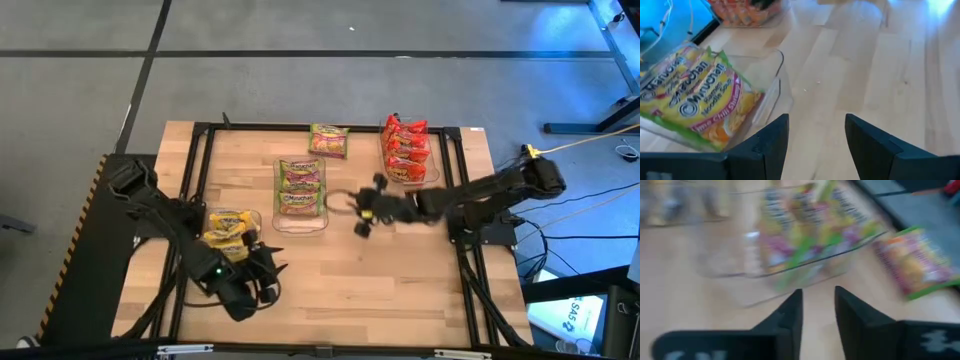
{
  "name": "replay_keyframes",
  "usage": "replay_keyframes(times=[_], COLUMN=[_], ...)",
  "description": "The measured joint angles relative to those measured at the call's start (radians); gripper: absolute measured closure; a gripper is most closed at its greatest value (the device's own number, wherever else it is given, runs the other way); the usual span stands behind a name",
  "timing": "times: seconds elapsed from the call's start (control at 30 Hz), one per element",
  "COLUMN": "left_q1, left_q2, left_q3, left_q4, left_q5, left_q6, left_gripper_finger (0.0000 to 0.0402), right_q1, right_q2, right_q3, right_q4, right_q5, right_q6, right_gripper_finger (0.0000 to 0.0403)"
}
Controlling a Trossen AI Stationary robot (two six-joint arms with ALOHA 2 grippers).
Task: Sort Maruchan noodles
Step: Put the green noodle pack into the center transparent bin
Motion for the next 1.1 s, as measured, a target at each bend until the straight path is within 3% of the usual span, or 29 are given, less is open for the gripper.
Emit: replay_keyframes(times=[0.3,0.47,0.77,0.9,1.1], left_q1=[0.062,0.097,0.122,0.117,0.117], left_q2=[-0.030,-0.041,-0.042,-0.042,-0.043], left_q3=[-0.141,-0.217,-0.220,-0.220,-0.220], left_q4=[0.212,0.337,0.457,0.486,0.493], left_q5=[-0.037,-0.044,-0.063,-0.063,-0.056], left_q6=[0.159,0.205,0.262,0.243,0.233], left_gripper_finger=[0.0230,0.0237,0.0237,0.0237,0.0237], right_q1=[-0.355,-0.503,-0.710,-0.775,-0.810], right_q2=[0.098,0.264,0.592,0.690,0.770], right_q3=[0.104,0.275,0.640,0.724,0.773], right_q4=[0.042,-0.013,-0.184,-0.210,-0.250], right_q5=[-0.180,-0.258,-0.394,-0.513,-0.593], right_q6=[-0.362,-0.420,-0.448,-0.441,-0.394], right_gripper_finger=[0.0399,0.0394,0.0393,0.0393,0.0393])
